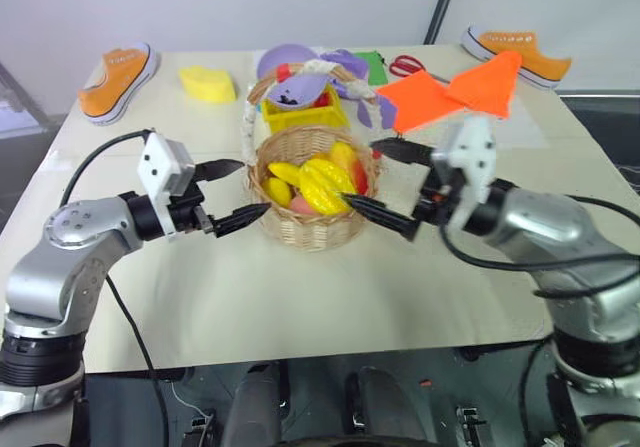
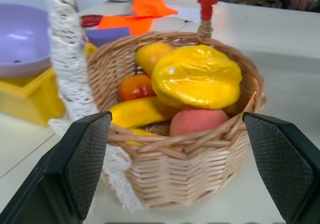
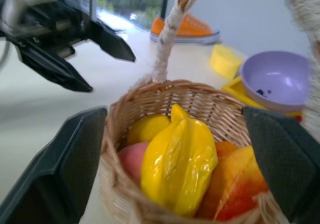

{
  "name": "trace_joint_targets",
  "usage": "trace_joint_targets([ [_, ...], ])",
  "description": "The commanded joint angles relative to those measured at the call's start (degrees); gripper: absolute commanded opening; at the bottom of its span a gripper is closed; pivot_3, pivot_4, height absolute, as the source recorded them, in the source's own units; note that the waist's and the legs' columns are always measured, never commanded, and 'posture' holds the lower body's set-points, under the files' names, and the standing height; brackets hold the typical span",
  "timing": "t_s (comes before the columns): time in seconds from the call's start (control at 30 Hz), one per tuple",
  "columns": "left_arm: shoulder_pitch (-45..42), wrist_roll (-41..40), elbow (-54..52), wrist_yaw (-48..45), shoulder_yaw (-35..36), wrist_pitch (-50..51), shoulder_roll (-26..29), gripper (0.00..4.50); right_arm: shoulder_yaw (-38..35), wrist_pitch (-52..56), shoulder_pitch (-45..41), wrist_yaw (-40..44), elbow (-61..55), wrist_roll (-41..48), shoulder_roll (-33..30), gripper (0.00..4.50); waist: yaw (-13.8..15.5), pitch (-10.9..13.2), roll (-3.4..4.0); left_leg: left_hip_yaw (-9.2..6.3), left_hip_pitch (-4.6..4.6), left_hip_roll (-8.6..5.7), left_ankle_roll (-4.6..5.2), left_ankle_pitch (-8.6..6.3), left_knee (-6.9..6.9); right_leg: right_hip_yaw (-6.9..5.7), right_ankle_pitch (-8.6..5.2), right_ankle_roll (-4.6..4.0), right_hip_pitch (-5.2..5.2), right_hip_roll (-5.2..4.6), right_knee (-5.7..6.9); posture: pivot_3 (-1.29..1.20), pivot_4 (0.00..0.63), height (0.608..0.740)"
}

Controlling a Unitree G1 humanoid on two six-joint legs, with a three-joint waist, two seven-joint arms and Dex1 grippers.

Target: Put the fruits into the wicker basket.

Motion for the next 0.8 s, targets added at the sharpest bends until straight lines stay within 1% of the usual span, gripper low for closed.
trace_joint_targets([
  [0.03, -1.55, -0.84, -1.64, -0.09, -0.79, -0.77, -0.77, 4.50, -2.96, 0.14, 0.18, -2.09, -0.09, -0.11, -0.93, 4.47, -0.24, -0.01, 0.02, 0.00, 0.01, 0.03, 0.00, 0.00, -0.01, 0.01, 0.01, -0.02, -0.02, 0.03, 0.01, 0.00, 0.150, 0.729],
  [0.1, -2.48, -0.70, -1.20, -0.32, -1.71, -0.87, -1.54, 4.50, -0.94, -1.71, -1.21, -4.38, 3.42, -3.88, 0.10, 4.47, -0.16, -0.01, 0.02, 0.01, 0.01, 0.05, 0.00, 0.00, -0.02, 0.03, 0.01, -0.04, -0.05, 0.07, 0.03, 0.00, 0.150, 0.729],
  [0.2, -3.55, -0.48, -0.89, -0.42, -2.87, -0.94, -2.46, 4.50, 1.70, -4.04, -5.03, -7.70, 9.63, -7.39, 4.08, 4.47, -0.10, -0.01, 0.02, 0.05, -0.05, 0.04, 0.00, 0.01, 0.00, 0.06, 0.02, -0.03, -0.12, 0.08, 0.03, 0.00, 0.150, 0.729],
  [0.27, -3.98, -0.40, -0.94, -0.25, -3.36, -0.83, -2.94, 4.50, 4.35, -6.60, -7.80, -8.29, 14.97, -10.23, 6.68, 4.47, 0.01, -0.01, 0.02, 0.08, -0.06, 0.04, -0.01, 0.02, 0.00, 0.07, 0.02, -0.03, -0.15, 0.09, 0.04, 0.00, 0.150, 0.729],
  [0.37, -3.96, -0.16, -1.32, -0.01, -3.73, -0.92, -3.20, 4.50, 4.27, -8.10, -9.56, -9.83, 20.19, -11.57, 9.62, 3.65, 0.12, 0.00, 0.02, 0.09, -0.11, 0.03, -0.01, 0.02, 0.00, 0.07, 0.02, -0.02, -0.19, 0.11, 0.04, 0.00, 0.150, 0.729],
  [0.43, -3.57, -0.24, -1.82, 0.25, -3.65, -0.87, -3.31, 4.50, 3.18, -8.24, -9.45, -10.33, 20.87, -11.22, 10.61, 2.71, 0.36, 0.00, 0.02, 0.09, -0.14, 0.03, -0.01, 0.02, -0.01, 0.06, 0.02, -0.01, -0.20, 0.12, 0.04, 0.00, 0.150, 0.729],
  [0.47, -3.23, -0.37, -2.18, 0.42, -3.56, -0.76, -3.35, 4.50, 2.52, -8.17, -9.10, -10.33, 20.34, -10.69, 10.81, 2.11, 0.38, 0.00, 0.03, 0.09, -0.15, 0.01, -0.01, 0.02, 0.00, 0.06, 0.02, -0.01, -0.21, 0.10, 0.04, 0.00, 0.150, 0.729],
  [0.5, -3.06, -0.39, -2.34, 0.50, -3.57, -0.76, -3.37, 4.50, 1.99, -7.98, -8.90, -10.25, 19.86, -10.13, 10.89, 1.62, 0.36, 0.00, 0.03, 0.10, -0.17, 0.00, -0.01, 0.02, 0.00, 0.06, 0.02, 0.00, -0.22, 0.09, 0.04, 0.00, 0.150, 0.729],
  [0.53, -2.86, -0.38, -2.50, 0.59, -3.61, -0.81, -3.43, 4.50, 1.27, -7.76, -8.52, -10.34, 19.00, -9.73, 10.72, 1.18, 0.34, 0.00, 0.02, 0.10, -0.18, 0.00, -0.01, 0.02, 0.01, 0.06, 0.02, 0.00, -0.21, 0.08, 0.03, 0.00, 0.150, 0.729],
  [0.57, -2.77, -0.34, -2.55, 0.64, -3.66, -0.87, -3.46, 4.50, 0.87, -7.65, -8.28, -10.39, 18.45, -9.56, 10.54, 0.61, 0.32, 0.00, 0.02, 0.10, -0.17, 0.00, -0.01, 0.02, 0.01, 0.06, 0.02, 0.01, -0.21, 0.08, 0.03, 0.00, 0.150, 0.729],
  [0.6, -2.75, -0.30, -2.53, 0.73, -3.69, -0.89, -3.50, 4.50, -0.28, -7.34, -7.72, -10.28, 17.48, -9.06, 9.93, 0.14, 0.32, 0.00, 0.02, 0.10, -0.16, 0.00, -0.01, 0.02, 0.00, 0.06, 0.02, 0.01, -0.21, 0.08, 0.04, 0.00, 0.150, 0.729],
  [0.67, -2.86, -0.23, -2.34, 0.83, -3.72, -0.94, -3.59, 4.50, -2.96, -7.28, -6.71, -9.93, 16.11, -8.28, 8.52, 0.14, 0.32, 0.00, 0.03, 0.09, -0.16, 0.02, -0.01, 0.02, 0.00, 0.06, 0.02, 0.01, -0.21, 0.10, 0.04, 0.00, 0.150, 0.729],
  [0.8, -3.53, 0.10, -1.45, 0.64, -4.29, -1.36, -3.96, 4.50, -13.00, -8.37, -3.11, -10.52, 15.84, -8.29, 2.48, 0.14, 0.56, 0.01, 0.04, 0.09, -0.19, -0.01, -0.01, 0.02, 0.00, 0.05, 0.02, 0.01, -0.21, 0.05, 0.01, 0.00, 0.150, 0.729],
])
